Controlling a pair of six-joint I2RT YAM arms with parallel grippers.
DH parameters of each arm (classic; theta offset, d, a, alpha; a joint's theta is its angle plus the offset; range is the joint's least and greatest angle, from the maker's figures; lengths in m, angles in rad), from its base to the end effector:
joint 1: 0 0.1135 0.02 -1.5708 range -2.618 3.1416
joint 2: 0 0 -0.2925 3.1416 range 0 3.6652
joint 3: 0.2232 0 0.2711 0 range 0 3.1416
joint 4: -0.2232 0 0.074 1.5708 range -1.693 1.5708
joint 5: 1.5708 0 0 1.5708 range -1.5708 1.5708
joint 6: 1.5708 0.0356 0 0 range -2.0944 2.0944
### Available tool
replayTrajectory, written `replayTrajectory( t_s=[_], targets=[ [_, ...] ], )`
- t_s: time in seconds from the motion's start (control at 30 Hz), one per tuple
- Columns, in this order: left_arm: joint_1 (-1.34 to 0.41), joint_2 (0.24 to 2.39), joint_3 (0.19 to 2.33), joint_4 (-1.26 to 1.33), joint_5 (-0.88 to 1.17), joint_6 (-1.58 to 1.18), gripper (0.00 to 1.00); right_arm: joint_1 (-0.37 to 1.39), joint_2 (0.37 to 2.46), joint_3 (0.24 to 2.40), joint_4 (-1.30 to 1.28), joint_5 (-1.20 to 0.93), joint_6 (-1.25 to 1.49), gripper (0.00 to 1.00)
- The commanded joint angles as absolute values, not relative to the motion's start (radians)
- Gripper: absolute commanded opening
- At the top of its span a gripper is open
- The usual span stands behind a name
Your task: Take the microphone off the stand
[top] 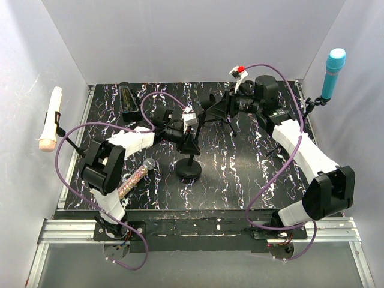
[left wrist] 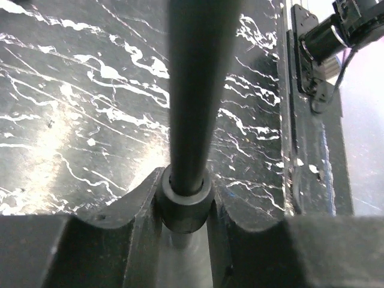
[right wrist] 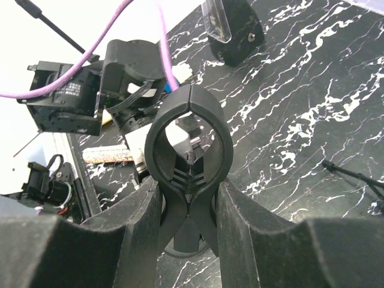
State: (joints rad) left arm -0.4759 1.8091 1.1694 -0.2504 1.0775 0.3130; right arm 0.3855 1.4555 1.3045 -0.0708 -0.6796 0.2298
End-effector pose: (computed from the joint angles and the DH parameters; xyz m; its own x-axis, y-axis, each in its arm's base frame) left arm 0.3360 -0.2084 0.2174 -0.4387 0.3901 -0.8095 0.8879 0.0492 -0.4574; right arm 0.3214 0.1546 0.4012 -0.3945 0.0311 -0.9184 -0.7915 0.4962 0.3568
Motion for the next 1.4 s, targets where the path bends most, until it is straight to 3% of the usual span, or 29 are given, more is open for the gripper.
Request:
replayTrajectory(
  t_s=[0.0,0.03,0.07,0.13,0.23,0.27,0.3,0.37,0.4,0.47,0.53,0.63,0.8,0.9,1.13,1.3,1.37],
  targets=[
    [-0.48,1.691,1.103,0.064,0.999,0.057,0.18,0.397,1.468,1.27,-0.138,-0.658,0.184,0.01],
    [-0.483,1.68,1.104,0.084,0.927,0.008,0.05,0.396,1.468,1.278,-0.149,-0.629,0.201,0.01],
    [-0.486,1.663,1.109,0.098,0.838,-0.047,0.0,0.397,1.467,1.285,-0.162,-0.592,0.231,0.01],
    [-0.509,1.617,1.129,0.086,0.567,-0.103,0.0,0.4,1.468,1.322,-0.231,-0.409,0.345,0.01],
    [-0.667,1.563,1.149,0.049,-0.25,-0.065,0.0,0.428,1.474,1.411,-0.409,-0.131,0.498,0.01],
    [-0.707,1.574,1.146,0.082,-0.408,-0.046,0.0,0.439,1.474,1.431,-0.434,-0.074,0.518,0.01],
    [-0.713,1.591,1.157,0.077,-0.426,-0.04,0.0,0.451,1.477,1.449,-0.455,-0.03,0.526,0.01],
    [-0.715,1.615,1.166,0.032,-0.378,-0.072,0.0,0.471,1.489,1.472,-0.477,0.035,0.532,0.01],
    [-0.715,1.624,1.158,0.022,-0.338,-0.078,0.07,0.477,1.496,1.476,-0.479,0.054,0.523,0.01],
    [-0.694,1.631,1.128,0.02,-0.107,-0.036,0.43,0.48,1.506,1.456,-0.46,0.077,0.494,0.01],
    [-0.666,1.614,1.08,0.049,0.085,0.029,0.62,0.476,1.506,1.424,-0.431,0.069,0.442,0.01],
    [-0.516,1.594,1.039,0.074,0.442,-0.021,0.69,0.442,1.503,1.37,-0.355,-0.105,0.312,0.01],
    [-0.35,1.742,1.244,-0.215,1.106,-0.005,0.68,0.387,1.483,1.316,-0.229,-0.402,0.218,0.01],
    [-0.347,1.838,1.359,-0.403,1.288,0.147,0.67,0.387,1.502,1.335,-0.232,-0.486,0.218,0.01],
    [-0.379,1.877,1.411,-0.374,1.312,0.187,0.66,0.388,1.525,1.336,-0.23,-0.473,0.23,0.01],
    [-0.394,1.884,1.402,-0.284,1.244,0.16,0.36,0.387,1.531,1.341,-0.232,-0.486,0.236,0.01],
    [-0.397,1.872,1.364,-0.182,1.188,0.097,0.29,0.387,1.532,1.344,-0.232,-0.488,0.242,0.01]
  ],
)
